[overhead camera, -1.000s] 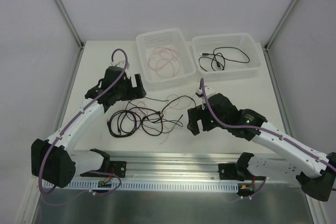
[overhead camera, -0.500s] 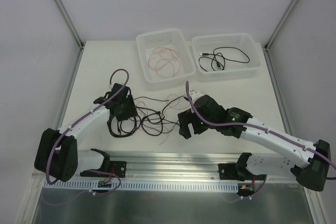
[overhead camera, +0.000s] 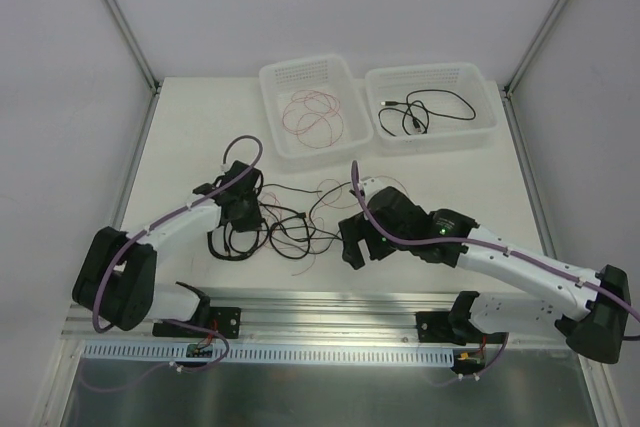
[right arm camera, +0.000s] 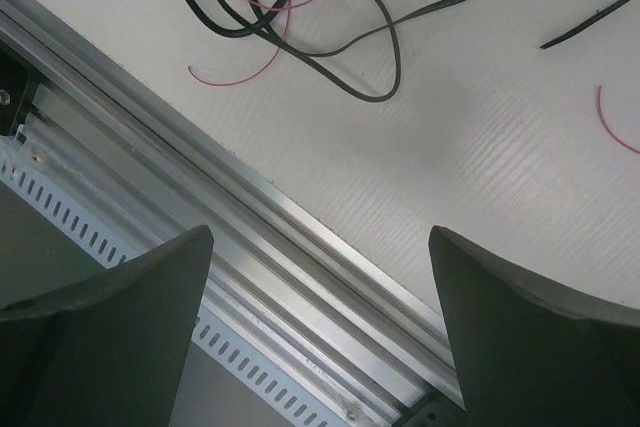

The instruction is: Untangle the cables

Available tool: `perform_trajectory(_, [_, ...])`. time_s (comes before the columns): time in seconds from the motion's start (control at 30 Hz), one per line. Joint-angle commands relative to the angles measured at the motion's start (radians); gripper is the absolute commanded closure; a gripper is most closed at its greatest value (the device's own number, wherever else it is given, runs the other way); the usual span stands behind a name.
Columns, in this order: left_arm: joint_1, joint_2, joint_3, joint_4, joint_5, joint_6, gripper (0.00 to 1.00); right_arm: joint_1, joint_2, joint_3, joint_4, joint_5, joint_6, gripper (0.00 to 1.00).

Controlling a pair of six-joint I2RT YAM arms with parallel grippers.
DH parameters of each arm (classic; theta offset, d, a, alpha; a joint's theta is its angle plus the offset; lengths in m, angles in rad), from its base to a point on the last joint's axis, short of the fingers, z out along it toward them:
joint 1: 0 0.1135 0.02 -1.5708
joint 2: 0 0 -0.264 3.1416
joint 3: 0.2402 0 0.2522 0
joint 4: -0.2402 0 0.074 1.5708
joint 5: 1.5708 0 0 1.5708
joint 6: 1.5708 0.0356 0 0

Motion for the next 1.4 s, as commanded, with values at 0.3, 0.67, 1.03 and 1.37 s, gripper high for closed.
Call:
perform_trajectory(0.3, [-0.122,-0.312,0.406,-0.202,0.018,0.244,1.0,0.008,-0.072,0.035,-0.014,0.055,0.012,0.06])
perform_trajectory(0.67, [-0.344,-0.257,0.549,-0.191,0.276,0.434,1.0,0.008,-0.209,0.08,0.049,0.058,0.018,0.07])
perform_trajectory(1.03, [-0.582,-0.184,0.483,-0.104,0.323,0.683,1.0,-0.036,-0.252,0.233,-0.01,0.249,0.188,0.09])
perform_trajectory(1.37, [-0.652,-0.168,0.462,-0.001,0.346,0.712,0.99,-0.11,-0.226,0.108,0.225,0.062,0.33,0.14])
